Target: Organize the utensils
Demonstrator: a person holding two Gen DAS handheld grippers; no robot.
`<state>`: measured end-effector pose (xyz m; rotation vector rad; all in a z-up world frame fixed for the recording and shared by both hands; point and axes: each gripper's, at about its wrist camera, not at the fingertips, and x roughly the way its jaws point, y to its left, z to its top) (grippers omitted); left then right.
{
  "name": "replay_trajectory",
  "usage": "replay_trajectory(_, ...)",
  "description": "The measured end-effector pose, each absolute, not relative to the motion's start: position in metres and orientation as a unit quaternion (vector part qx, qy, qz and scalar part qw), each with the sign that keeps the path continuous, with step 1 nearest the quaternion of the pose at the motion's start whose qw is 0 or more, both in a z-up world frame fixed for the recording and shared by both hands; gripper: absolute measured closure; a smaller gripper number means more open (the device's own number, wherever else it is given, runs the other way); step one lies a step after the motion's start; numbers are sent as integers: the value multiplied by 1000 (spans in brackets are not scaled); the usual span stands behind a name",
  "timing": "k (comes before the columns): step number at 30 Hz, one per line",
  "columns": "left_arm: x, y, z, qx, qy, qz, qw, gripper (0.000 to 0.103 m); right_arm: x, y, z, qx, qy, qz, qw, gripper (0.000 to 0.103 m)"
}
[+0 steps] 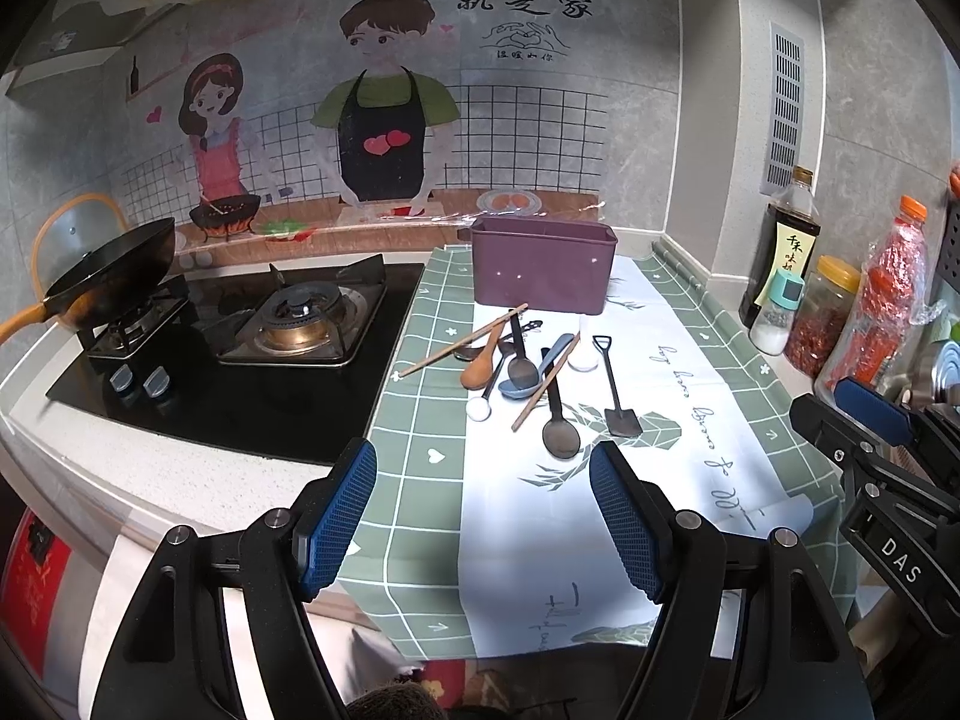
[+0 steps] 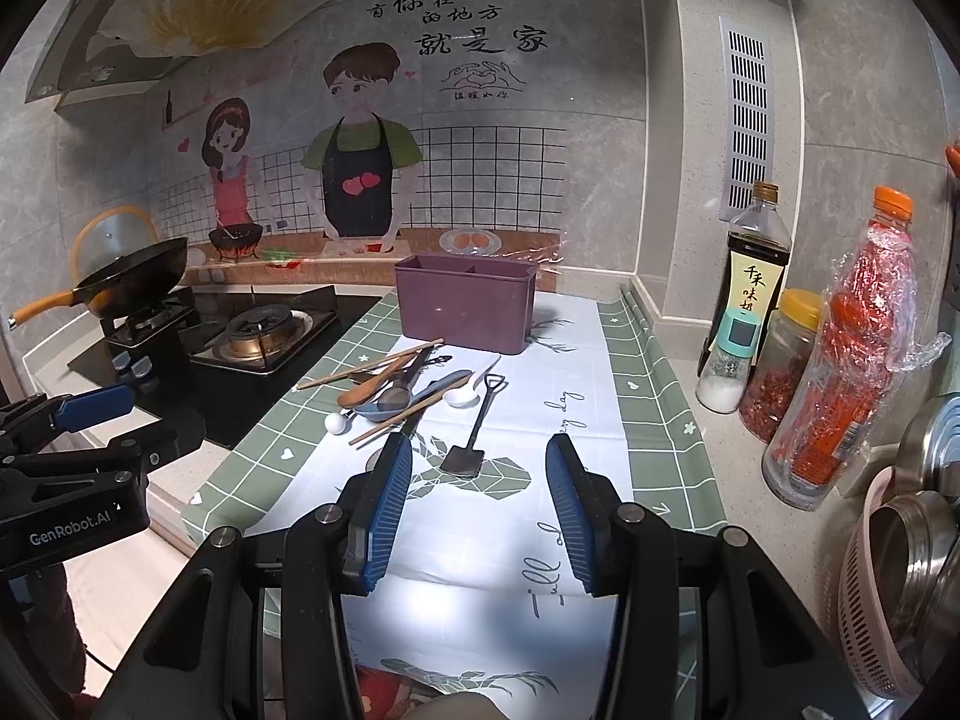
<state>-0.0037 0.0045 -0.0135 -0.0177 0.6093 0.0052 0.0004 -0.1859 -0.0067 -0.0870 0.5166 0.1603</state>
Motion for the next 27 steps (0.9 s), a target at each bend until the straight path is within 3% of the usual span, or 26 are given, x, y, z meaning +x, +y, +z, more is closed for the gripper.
replay_trajectory(27,2,0,-23,-15,309,-1,951,29,5,-193,-10,-44,258,80,962,59)
